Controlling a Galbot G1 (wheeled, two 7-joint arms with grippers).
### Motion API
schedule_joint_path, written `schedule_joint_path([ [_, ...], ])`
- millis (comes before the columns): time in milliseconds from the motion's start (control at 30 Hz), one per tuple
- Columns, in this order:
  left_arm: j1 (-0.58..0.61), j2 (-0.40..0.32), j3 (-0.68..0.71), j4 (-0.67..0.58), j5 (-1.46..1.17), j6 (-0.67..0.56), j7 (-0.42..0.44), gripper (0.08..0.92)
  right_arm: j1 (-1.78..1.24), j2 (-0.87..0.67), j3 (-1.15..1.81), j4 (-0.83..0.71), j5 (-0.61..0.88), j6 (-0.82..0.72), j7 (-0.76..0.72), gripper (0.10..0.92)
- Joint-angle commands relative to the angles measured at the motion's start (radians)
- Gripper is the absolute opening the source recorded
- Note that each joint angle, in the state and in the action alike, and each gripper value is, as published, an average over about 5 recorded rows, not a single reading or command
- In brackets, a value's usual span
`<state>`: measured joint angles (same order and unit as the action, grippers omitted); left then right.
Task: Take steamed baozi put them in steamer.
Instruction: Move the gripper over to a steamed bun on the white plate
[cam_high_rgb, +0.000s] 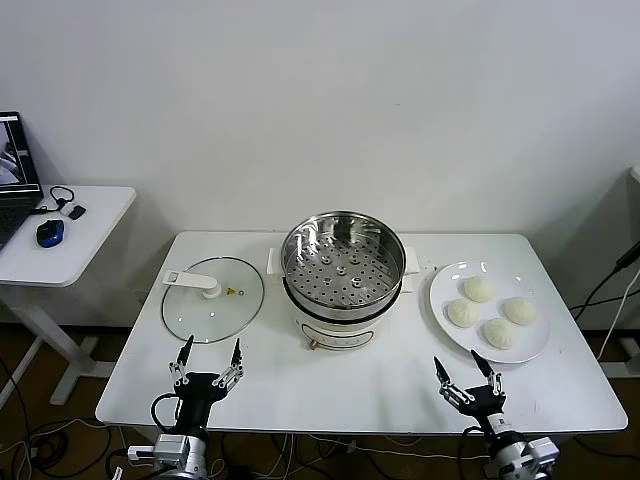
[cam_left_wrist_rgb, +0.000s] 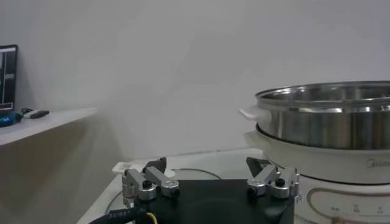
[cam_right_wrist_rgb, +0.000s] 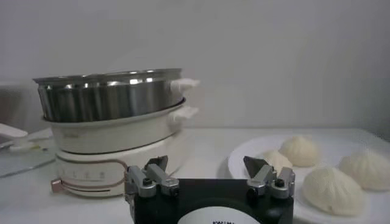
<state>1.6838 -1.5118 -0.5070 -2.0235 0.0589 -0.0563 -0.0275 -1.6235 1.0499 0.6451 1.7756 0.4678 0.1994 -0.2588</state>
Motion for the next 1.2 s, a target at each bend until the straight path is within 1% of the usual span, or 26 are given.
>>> schedule_joint_path([
  [33,-0.001,-0.001,0.0,-0.002,-0.001,-0.001,0.009,0.823,0.061,-0.102,0.071,-0.02,0.012,-0.006,-0.123,0.823],
  [67,-0.001,-0.001,0.0,-0.002,-0.001,-0.001,0.01,0.823,0.078,-0.127,0.08,-0.034,0.013,-0.008,-0.15,0.823],
  [200,-0.003,-0.002,0.003,0.0,-0.001,-0.003,0.014,0.823,0.21,-0.32,0.109,-0.163,0.024,-0.02,-0.36,0.823],
  [333,-0.002,-0.002,0.005,0.0,-0.002,-0.004,0.016,0.823,0.383,-0.479,0.024,-0.325,0.013,-0.015,-0.527,0.823],
  [500,0.001,-0.002,0.008,-0.005,-0.003,-0.005,0.02,0.823,0.663,-0.586,-0.151,-0.527,-0.105,0.007,-0.718,0.823],
  [600,-0.001,-0.002,0.007,-0.006,-0.005,-0.003,0.021,0.823,0.852,-0.62,-0.312,-0.616,-0.18,0.01,-0.809,0.823],
  [733,-0.006,-0.002,0.008,-0.004,-0.006,-0.001,0.022,0.823,1.129,-0.625,-0.558,-0.74,-0.298,0.025,-0.898,0.823],
  [867,-0.01,-0.002,0.008,-0.002,-0.006,0.001,0.023,0.823,1.408,-0.589,-0.819,-0.858,-0.384,0.044,-0.964,0.823],
  [1033,-0.016,-0.004,0.01,-0.009,-0.022,0.008,0.021,0.823,1.648,-0.491,-1.054,-0.971,-0.565,0.085,-1.043,0.823],
  [1133,-0.02,-0.009,0.011,-0.011,-0.024,0.01,0.019,0.823,1.724,-0.418,-1.133,-1.045,-0.658,0.096,-1.078,0.823],
  [1200,-0.021,-0.009,0.011,-0.013,-0.023,0.011,0.02,0.823,1.765,-0.352,-1.157,-1.123,-0.71,0.116,-1.086,0.823],
])
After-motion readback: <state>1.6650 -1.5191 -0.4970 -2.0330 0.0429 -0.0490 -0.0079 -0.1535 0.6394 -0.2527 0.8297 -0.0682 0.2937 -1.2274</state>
